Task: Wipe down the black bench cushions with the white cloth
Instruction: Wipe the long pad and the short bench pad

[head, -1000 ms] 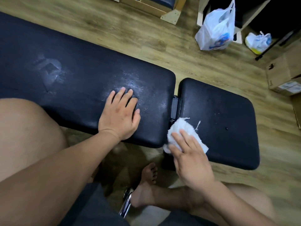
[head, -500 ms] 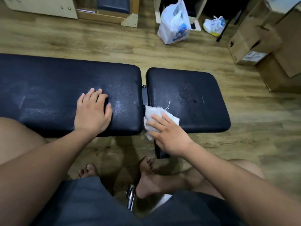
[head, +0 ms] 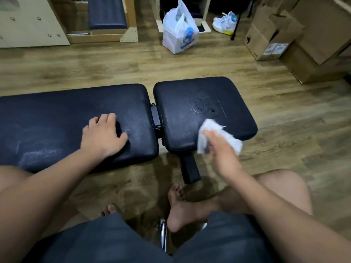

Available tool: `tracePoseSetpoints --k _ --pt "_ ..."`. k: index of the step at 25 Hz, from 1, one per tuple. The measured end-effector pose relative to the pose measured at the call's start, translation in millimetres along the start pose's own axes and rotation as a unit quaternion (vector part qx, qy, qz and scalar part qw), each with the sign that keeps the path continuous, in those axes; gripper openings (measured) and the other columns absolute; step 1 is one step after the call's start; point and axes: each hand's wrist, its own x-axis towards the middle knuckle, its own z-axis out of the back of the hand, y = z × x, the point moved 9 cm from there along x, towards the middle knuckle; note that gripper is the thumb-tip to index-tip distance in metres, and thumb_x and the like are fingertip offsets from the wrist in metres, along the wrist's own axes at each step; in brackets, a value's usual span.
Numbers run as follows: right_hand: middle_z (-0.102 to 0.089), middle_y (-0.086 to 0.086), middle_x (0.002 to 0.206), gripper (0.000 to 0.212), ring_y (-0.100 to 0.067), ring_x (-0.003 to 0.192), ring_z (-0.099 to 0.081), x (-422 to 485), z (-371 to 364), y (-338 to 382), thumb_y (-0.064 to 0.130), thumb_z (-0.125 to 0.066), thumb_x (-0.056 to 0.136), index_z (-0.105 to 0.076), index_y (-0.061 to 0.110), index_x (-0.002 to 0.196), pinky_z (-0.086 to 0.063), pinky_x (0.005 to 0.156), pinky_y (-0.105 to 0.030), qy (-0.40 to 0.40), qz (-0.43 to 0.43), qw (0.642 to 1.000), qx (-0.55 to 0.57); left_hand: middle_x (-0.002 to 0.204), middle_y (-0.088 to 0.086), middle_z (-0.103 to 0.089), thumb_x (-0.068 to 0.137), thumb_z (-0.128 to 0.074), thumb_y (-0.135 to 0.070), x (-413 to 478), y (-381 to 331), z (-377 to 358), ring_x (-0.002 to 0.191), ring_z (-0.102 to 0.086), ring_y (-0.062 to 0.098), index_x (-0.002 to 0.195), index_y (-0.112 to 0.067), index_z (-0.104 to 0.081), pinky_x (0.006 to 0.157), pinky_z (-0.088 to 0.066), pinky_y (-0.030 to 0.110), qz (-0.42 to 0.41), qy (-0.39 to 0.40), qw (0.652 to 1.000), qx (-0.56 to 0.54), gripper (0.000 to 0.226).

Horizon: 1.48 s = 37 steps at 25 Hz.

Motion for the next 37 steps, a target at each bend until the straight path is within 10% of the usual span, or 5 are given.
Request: tracePoseSetpoints --k 6,15,24,32,37 --pt "-0.050 -0.010 0.143 0.060 -0.029 0.133 -0.046 -1 -33 64 -0.009 -0.060 0.075 -0.057 0.009 0.132 -0.032 0.112 -0.043 0.095 0.275 0.955 -0.052 0.164 0.005 0.008 0.062 -0.068 -0.080 -9 -64 -32 0.146 -0.002 0.050 0.153 -0.029 -0.003 0.104 -0.036 0.066 -0.018 0.222 0.968 0.118 0.123" --pt "-0.045 -0.019 0.144 0.057 -0.034 0.139 -0.036 28 67 -125 0.002 -0.072 0.081 -0.053 0.006 0.134 -0.020 0.110 -0.024 0.056 -0.057 0.993 -0.083 0.158 0.021 -0.001 0.046 -0.084 -0.071 7 -72 -36 0.133 -0.026 0.061 0.133 -0.025 -0.019 0.096 -0.042 0.069 -0.024 0.243 0.963 0.115 0.118" --pt "-0.036 -0.002 0.154 0.058 -0.027 0.144 -0.026 9 -41 71 0.029 -0.058 0.089 -0.042 0.019 0.144 -0.013 0.118 -0.045 0.061 0.186 0.975 -0.103 0.148 0.025 -0.019 0.046 -0.086 -0.069 13 -92 -27 0.137 -0.035 0.042 0.134 -0.015 -0.022 0.105 -0.037 0.063 -0.054 0.266 0.939 0.213 0.121" --pt "-0.023 -0.014 0.158 0.060 -0.028 0.146 -0.021 39 58 -158 0.042 -0.035 0.100 -0.025 0.012 0.151 -0.016 0.118 -0.037 0.022 -0.191 0.980 -0.049 0.154 0.022 -0.018 0.037 -0.086 -0.072 9 -76 -24 0.123 -0.042 0.057 0.126 -0.023 -0.027 0.099 -0.044 0.056 -0.040 0.209 0.969 0.128 0.117" --pt "-0.017 -0.029 0.155 0.067 -0.044 0.145 -0.012 12 12 -71 0.043 -0.018 0.096 -0.024 0.004 0.150 -0.011 0.117 -0.056 -0.060 -0.240 0.962 -0.117 0.148 0.026 -0.027 0.032 -0.086 -0.071 11 -77 -22 0.117 -0.050 0.051 0.116 -0.022 -0.030 0.101 -0.041 0.057 -0.043 0.203 0.970 0.122 0.113"
